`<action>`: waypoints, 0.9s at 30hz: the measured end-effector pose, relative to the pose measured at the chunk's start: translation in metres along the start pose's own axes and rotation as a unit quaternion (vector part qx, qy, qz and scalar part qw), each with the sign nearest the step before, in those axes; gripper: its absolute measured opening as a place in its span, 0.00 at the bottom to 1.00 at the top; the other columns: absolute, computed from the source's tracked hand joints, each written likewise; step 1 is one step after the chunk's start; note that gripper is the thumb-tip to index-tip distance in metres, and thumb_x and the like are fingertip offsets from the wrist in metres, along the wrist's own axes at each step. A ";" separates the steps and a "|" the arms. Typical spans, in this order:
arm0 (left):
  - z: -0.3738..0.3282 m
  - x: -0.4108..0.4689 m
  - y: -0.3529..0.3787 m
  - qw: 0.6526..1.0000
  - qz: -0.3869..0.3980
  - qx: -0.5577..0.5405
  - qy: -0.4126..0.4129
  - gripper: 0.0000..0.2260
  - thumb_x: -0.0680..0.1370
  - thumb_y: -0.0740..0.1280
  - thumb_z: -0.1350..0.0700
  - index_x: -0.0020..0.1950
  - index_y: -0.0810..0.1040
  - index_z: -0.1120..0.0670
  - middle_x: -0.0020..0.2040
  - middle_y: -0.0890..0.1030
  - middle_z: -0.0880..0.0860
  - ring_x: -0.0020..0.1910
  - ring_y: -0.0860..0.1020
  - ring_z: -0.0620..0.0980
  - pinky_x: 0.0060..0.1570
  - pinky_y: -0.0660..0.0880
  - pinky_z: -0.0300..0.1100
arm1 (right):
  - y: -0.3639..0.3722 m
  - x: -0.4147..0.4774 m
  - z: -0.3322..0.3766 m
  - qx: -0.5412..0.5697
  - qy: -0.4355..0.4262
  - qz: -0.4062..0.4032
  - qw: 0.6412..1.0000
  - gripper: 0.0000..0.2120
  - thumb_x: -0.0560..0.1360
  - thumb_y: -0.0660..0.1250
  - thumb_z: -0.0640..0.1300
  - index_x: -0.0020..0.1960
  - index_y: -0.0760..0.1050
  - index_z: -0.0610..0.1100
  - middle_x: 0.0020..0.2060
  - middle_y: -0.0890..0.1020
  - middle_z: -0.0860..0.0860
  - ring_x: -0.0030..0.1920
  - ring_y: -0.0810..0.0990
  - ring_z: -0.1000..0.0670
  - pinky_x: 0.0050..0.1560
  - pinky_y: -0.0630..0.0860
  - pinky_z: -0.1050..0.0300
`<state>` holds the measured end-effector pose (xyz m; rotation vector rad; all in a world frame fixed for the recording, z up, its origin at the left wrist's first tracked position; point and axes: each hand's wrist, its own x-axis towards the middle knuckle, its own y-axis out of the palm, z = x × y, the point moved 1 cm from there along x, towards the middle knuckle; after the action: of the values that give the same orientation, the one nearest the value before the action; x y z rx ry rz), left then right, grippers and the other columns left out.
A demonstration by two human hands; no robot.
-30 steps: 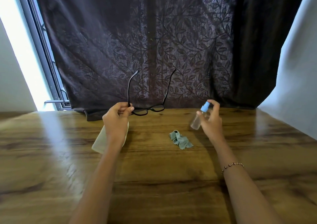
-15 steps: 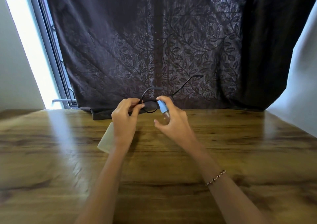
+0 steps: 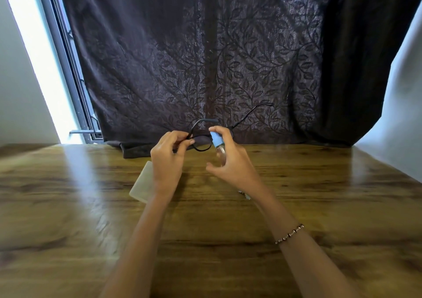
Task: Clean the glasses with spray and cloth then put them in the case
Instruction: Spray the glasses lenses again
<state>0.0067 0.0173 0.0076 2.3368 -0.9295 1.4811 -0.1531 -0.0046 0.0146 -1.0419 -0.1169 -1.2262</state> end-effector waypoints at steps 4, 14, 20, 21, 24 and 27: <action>0.001 0.000 0.000 1.000 0.000 -0.003 0.001 0.05 0.73 0.72 0.64 0.47 0.81 0.62 0.42 0.80 0.51 0.42 0.77 0.42 0.45 0.74 0.28 | 0.000 0.001 -0.003 0.020 0.008 -0.003 1.000 0.32 0.73 0.71 0.43 0.68 0.59 0.61 0.51 0.77 0.51 0.43 0.78 0.52 0.40 0.71 0.65; 0.004 -0.002 0.003 1.000 0.008 -0.019 -0.004 0.03 0.74 0.70 0.65 0.47 0.80 0.61 0.42 0.81 0.50 0.42 0.79 0.43 0.45 0.76 0.34 | 0.003 -0.001 0.000 -0.055 0.009 0.005 0.998 0.29 0.73 0.69 0.38 0.67 0.62 0.57 0.33 0.73 0.54 0.32 0.71 0.59 0.33 0.65 0.67; 0.004 -0.001 0.003 1.000 0.017 -0.011 0.003 0.03 0.74 0.70 0.65 0.47 0.80 0.61 0.43 0.80 0.49 0.43 0.78 0.42 0.45 0.76 0.31 | 0.007 0.001 0.000 -0.090 -0.001 -0.019 0.996 0.29 0.72 0.67 0.35 0.65 0.63 0.57 0.32 0.74 0.52 0.31 0.73 0.56 0.32 0.70 0.63; 0.004 -0.001 0.003 1.000 0.017 -0.013 0.002 0.03 0.74 0.70 0.65 0.47 0.80 0.61 0.43 0.80 0.49 0.43 0.79 0.42 0.45 0.76 0.31 | 0.008 0.001 0.000 -0.093 0.000 -0.024 0.995 0.29 0.72 0.67 0.34 0.65 0.63 0.57 0.32 0.74 0.52 0.31 0.73 0.56 0.31 0.69 0.63; 0.003 -0.002 0.003 1.000 0.018 -0.015 0.000 0.03 0.74 0.70 0.65 0.47 0.80 0.60 0.43 0.80 0.49 0.43 0.79 0.42 0.45 0.75 0.30 | 0.008 0.001 0.002 -0.109 0.003 -0.035 0.993 0.29 0.72 0.68 0.34 0.67 0.64 0.54 0.34 0.73 0.53 0.31 0.72 0.57 0.31 0.64 0.69; 0.002 -0.001 0.003 1.000 0.015 -0.016 -0.002 0.03 0.74 0.70 0.66 0.47 0.80 0.61 0.42 0.79 0.49 0.43 0.78 0.41 0.45 0.73 0.26 | 0.010 0.000 0.002 -0.117 -0.003 -0.037 0.992 0.31 0.72 0.70 0.36 0.70 0.63 0.54 0.36 0.75 0.52 0.33 0.73 0.58 0.33 0.64 0.70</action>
<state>0.0059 0.0147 0.0052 2.3143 -0.9846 1.4632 -0.1442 -0.0037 0.0102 -1.2541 -0.0167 -1.3270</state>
